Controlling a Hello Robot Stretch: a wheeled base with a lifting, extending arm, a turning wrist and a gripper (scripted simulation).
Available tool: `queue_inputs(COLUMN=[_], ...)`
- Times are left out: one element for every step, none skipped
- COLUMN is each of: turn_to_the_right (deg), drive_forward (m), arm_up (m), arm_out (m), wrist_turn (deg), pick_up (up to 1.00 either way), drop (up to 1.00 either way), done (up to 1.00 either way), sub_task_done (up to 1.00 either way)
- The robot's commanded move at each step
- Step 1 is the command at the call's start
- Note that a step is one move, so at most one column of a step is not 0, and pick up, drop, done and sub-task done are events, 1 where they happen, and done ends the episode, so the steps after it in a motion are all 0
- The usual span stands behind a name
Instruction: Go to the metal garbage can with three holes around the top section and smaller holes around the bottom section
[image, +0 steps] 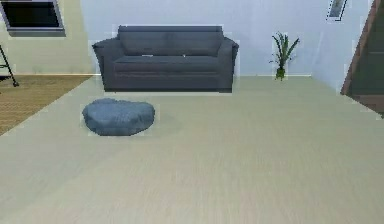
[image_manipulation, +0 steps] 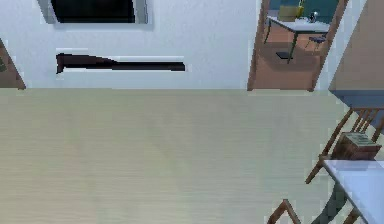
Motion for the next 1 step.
queue_inputs(turn_to_the_right=[0.0], drive_forward=[0.1], arm_up=[0.0], arm_out=[0.0], wrist_turn=[0.0], pick_up=[0.0], drop=[0.0], done=[0.0], sub_task_done=[0.0])
